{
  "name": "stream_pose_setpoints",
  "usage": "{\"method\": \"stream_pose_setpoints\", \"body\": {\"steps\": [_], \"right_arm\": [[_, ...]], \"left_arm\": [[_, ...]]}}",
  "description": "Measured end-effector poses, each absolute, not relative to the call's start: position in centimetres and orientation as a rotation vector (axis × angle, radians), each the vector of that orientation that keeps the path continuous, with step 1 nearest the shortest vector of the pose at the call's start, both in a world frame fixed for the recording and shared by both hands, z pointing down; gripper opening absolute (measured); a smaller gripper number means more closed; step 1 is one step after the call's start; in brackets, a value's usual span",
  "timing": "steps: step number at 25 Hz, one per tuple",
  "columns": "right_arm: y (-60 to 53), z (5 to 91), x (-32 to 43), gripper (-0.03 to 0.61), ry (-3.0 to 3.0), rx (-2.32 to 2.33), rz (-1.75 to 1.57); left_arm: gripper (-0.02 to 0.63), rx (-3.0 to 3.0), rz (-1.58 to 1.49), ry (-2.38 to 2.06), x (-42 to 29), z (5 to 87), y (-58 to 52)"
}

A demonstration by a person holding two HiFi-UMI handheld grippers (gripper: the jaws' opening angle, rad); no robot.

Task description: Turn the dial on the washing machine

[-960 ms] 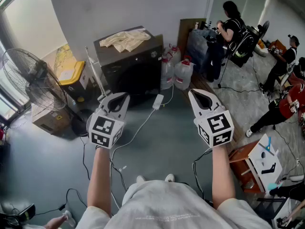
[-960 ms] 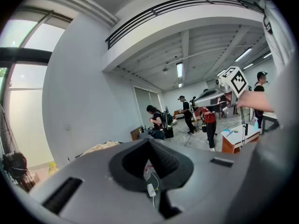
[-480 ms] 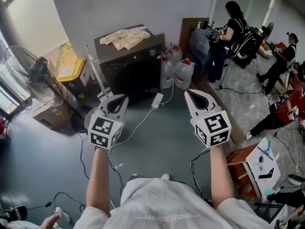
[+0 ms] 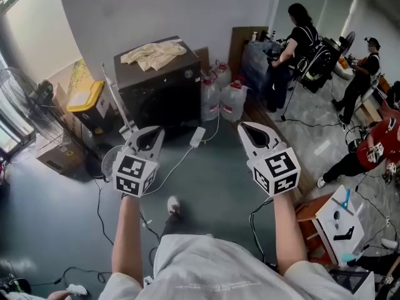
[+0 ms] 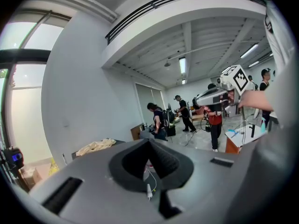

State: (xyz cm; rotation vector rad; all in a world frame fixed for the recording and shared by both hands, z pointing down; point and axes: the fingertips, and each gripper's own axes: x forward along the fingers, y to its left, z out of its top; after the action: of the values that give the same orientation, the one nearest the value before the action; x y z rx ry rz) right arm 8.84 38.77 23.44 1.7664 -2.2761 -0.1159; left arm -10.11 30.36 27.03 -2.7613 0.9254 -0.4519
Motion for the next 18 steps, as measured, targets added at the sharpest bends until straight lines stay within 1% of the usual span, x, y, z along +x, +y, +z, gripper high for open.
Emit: {"method": "stream_pose_setpoints", "body": {"steps": [6,11,18], "right_arm": [[32.8,25.2,10.5,0.015,-2.287,1.799,-0.049],[24.6,25.4,11.2,0.015,-2.306,1.850,-0.006],[12.4,24.4,11.0,0.015,-2.248,1.857,-0.052]], "left_arm": [[0.012,-2.757,-0.468,0.912,-8.9,28.6,24.5],[0.012,-2.766,-0.425,0.929,-9.0,29.3,15.7],[0.012,-2.788,-0.444,0.862,-7.8,28.3,3.0]]}}
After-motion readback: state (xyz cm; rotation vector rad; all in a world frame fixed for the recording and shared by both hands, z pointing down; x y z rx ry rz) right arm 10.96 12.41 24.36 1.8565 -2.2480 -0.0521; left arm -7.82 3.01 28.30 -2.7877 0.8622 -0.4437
